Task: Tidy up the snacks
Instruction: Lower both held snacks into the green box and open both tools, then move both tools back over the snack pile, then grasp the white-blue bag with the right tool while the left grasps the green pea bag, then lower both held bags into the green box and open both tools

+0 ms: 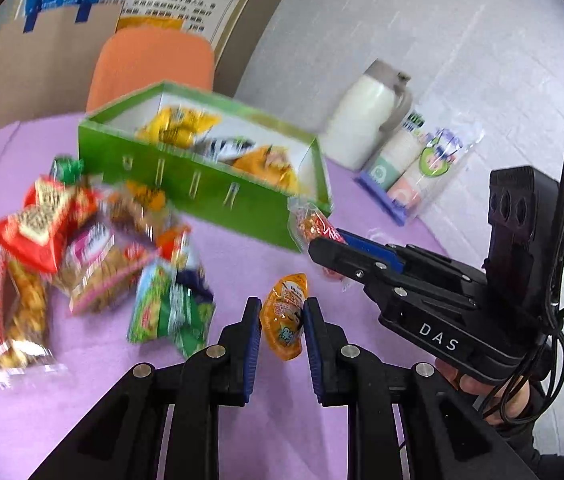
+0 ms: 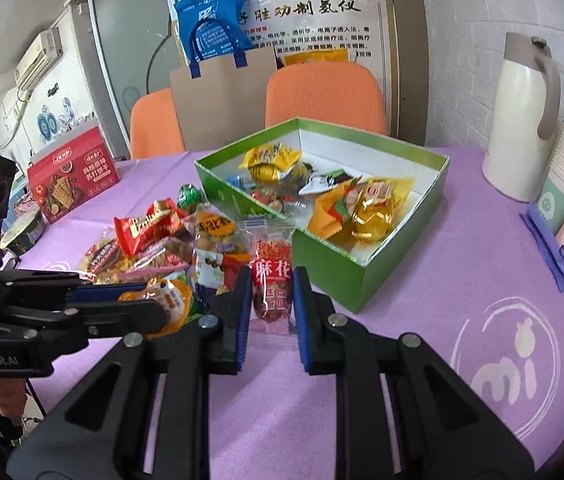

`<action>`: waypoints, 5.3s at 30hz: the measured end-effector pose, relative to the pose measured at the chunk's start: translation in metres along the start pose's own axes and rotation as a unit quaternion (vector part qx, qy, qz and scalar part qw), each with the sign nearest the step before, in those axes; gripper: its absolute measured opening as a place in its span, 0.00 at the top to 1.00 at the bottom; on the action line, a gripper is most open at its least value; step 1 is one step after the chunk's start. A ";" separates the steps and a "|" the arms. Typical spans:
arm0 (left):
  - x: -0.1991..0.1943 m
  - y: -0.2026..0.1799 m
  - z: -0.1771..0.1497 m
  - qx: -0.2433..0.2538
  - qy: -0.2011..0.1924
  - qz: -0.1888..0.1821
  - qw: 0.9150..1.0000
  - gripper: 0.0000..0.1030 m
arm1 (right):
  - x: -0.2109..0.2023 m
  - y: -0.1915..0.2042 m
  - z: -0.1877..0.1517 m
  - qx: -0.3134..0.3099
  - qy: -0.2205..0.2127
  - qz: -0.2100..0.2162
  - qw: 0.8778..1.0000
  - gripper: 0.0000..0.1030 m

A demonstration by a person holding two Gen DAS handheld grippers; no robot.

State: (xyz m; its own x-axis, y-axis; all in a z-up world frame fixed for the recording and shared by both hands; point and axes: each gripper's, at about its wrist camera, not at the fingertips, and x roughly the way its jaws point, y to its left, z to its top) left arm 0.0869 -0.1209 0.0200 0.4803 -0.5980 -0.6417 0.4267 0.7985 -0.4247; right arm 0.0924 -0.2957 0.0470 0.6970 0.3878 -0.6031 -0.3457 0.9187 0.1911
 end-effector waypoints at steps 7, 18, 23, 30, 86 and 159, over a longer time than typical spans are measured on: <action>-0.012 -0.007 0.058 0.019 -0.044 0.009 0.999 0.80 | 0.001 -0.017 0.025 0.029 -0.033 -0.022 0.999 0.79; 0.036 0.005 0.120 0.003 -0.032 0.033 0.999 0.80 | 0.043 -0.043 0.040 0.062 -0.024 -0.049 0.997 0.79; 0.060 0.013 0.123 -0.003 -0.014 0.043 0.999 0.80 | 0.062 -0.050 0.038 0.055 -0.011 -0.054 0.997 0.78; 0.087 0.028 0.116 -0.003 0.011 0.068 0.998 0.62 | 0.068 -0.040 0.025 -0.006 -0.020 -0.074 0.997 0.34; -0.092 0.102 -0.051 -0.094 -0.070 0.170 0.979 0.16 | 0.061 0.087 -0.039 -0.046 0.100 0.117 0.987 0.45; 0.038 0.012 0.127 0.002 -0.050 0.054 0.997 0.73 | 0.051 -0.061 0.044 0.044 -0.042 -0.079 0.995 0.69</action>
State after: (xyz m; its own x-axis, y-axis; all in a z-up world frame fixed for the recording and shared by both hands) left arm 0.2076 -0.1427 0.0710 0.5985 -0.5118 -0.6163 0.3701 0.8590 -0.3538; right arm 0.1767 -0.3289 0.0392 0.7896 0.2403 -0.5646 -0.1747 0.9701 0.1687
